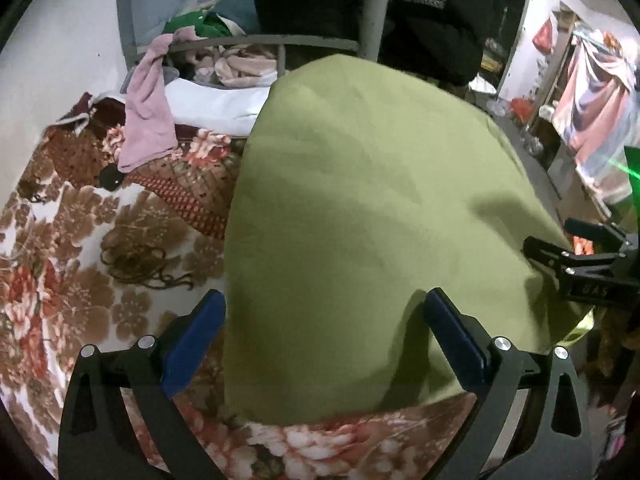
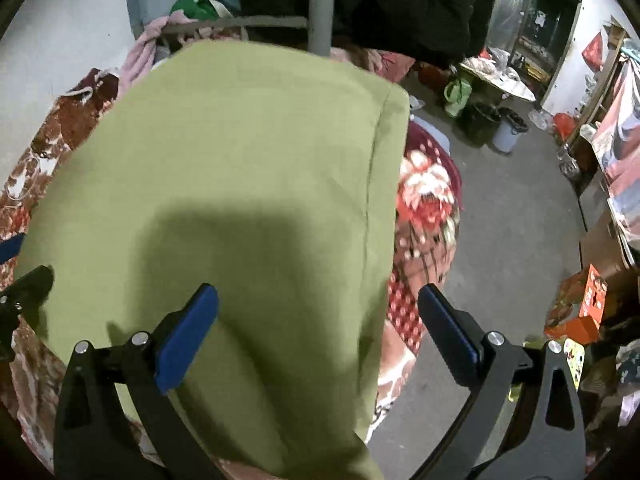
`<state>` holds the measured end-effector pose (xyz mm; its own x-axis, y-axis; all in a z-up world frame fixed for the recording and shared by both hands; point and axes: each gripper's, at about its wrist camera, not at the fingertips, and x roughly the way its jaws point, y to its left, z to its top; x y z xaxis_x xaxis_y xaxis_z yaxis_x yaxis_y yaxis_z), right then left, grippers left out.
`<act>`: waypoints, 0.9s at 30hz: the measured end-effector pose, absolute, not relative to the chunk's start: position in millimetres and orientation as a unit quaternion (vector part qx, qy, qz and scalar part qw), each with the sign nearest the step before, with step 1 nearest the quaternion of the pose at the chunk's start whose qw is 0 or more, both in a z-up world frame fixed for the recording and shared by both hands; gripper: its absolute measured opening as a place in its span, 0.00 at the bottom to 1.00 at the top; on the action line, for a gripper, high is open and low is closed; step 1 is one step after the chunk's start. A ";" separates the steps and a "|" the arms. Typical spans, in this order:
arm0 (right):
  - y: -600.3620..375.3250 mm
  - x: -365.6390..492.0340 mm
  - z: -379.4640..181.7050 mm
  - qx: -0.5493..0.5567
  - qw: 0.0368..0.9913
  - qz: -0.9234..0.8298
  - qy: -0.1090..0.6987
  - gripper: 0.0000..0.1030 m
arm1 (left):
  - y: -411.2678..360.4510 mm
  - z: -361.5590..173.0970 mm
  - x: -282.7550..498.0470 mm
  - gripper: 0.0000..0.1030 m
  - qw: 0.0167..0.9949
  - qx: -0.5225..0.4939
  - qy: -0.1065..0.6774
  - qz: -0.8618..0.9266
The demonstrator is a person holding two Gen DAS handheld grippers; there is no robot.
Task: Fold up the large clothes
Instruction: 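Lower the jacket onto the blue garment stack and open both grippers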
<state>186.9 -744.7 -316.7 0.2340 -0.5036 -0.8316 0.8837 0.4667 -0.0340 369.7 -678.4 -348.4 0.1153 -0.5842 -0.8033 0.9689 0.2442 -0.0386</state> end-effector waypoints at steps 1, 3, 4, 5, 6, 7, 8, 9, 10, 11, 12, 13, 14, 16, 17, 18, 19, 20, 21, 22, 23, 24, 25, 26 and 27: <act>-743.3 184.6 -320.9 0.230 0.749 -0.464 0.413 0.95 | -675.3 -348.7 369.5 0.96 0.701 0.270 0.358 -0.555; -741.9 180.7 -327.8 0.223 0.747 -0.466 0.419 0.95 | -668.3 -352.5 377.7 0.96 0.701 0.278 0.358 -0.550; -742.1 179.1 -329.6 0.224 0.746 -0.466 0.420 0.95 | -666.5 -353.1 382.3 0.96 0.701 0.276 0.363 -0.548; -742.7 174.5 -332.5 0.225 0.746 -0.465 0.420 0.95 | -662.8 -353.3 387.8 0.96 0.703 0.271 0.367 -0.546; -743.1 171.4 -333.7 0.226 0.746 -0.466 0.419 0.95 | -659.0 -353.7 392.4 0.96 0.705 0.271 0.368 -0.543; -743.7 168.0 -335.1 0.226 0.746 -0.466 0.419 0.95 | -657.5 -353.6 393.3 0.96 0.705 0.273 0.367 -0.541; -744.3 163.3 -336.7 0.226 0.747 -0.464 0.419 0.95 | -655.3 -352.5 393.6 0.96 0.707 0.277 0.365 -0.538; -744.8 159.9 -337.6 0.226 0.748 -0.461 0.419 0.95 | -654.1 -351.2 393.0 0.96 0.710 0.279 0.363 -0.536; -745.1 155.7 -338.5 0.225 0.750 -0.459 0.420 0.95 | -651.8 -348.9 392.2 0.96 0.714 0.279 0.361 -0.531; -745.8 151.2 -339.0 0.223 0.751 -0.457 0.422 0.95 | -649.1 -346.7 391.0 0.96 0.719 0.279 0.361 -0.525; -746.7 146.0 -338.8 0.222 0.751 -0.455 0.424 0.95 | -646.3 -345.0 389.1 0.96 0.723 0.279 0.361 -0.519; -747.1 142.0 -338.7 0.223 0.751 -0.454 0.425 0.95 | -642.5 -343.3 386.6 0.96 0.729 0.279 0.360 -0.512; -747.7 135.0 -337.2 0.225 0.752 -0.451 0.426 0.95 | -636.9 -339.5 383.2 0.96 0.736 0.275 0.357 -0.506; -746.6 126.9 -333.0 0.221 0.751 -0.449 0.430 0.95 | -625.6 -332.3 376.7 0.95 0.745 0.262 0.353 -0.502; -744.3 120.0 -327.0 0.218 0.752 -0.447 0.433 0.95 | -619.1 -327.9 373.1 0.95 0.748 0.254 0.353 -0.502; -742.1 115.8 -321.4 0.216 0.754 -0.445 0.433 0.95 | -610.6 -320.9 367.3 0.95 0.754 0.241 0.351 -0.501; -738.3 111.2 -313.5 0.212 0.757 -0.442 0.431 0.95 | -604.0 -315.5 361.6 0.95 0.757 0.230 0.350 -0.501; -734.4 107.6 -307.0 0.209 0.760 -0.441 0.429 0.95 | -598.1 -310.3 355.4 0.95 0.759 0.222 0.349 -0.503; -729.5 103.6 -299.1 0.206 0.766 -0.438 0.424 0.95 | -591.4 -304.4 347.1 0.95 0.758 0.212 0.352 -0.507; -723.5 99.5 -291.5 0.203 0.771 -0.436 0.418 0.95 | -585.5 -299.8 338.5 0.95 0.754 0.206 0.357 -0.512; -719.3 97.2 -287.0 0.201 0.773 -0.435 0.415 0.95 | -582.3 -298.2 332.3 0.95 0.751 0.204 0.360 -0.514; -713.4 94.2 -281.8 0.199 0.776 -0.435 0.411 0.95 | -578.0 -296.3 325.2 0.95 0.751 0.201 0.361 -0.515; -707.7 91.8 -277.2 0.199 0.779 -0.436 0.405 0.95 | -572.1 -294.3 316.7 0.95 0.753 0.199 0.357 -0.516; -699.8 87.7 -271.5 0.202 0.782 -0.438 0.396 0.95 | -569.3 -294.0 311.8 0.95 0.754 0.198 0.355 -0.517; -690.4 83.0 -265.8 0.207 0.783 -0.439 0.388 0.95 | -564.0 -293.8 305.2 0.95 0.752 0.196 0.357 -0.518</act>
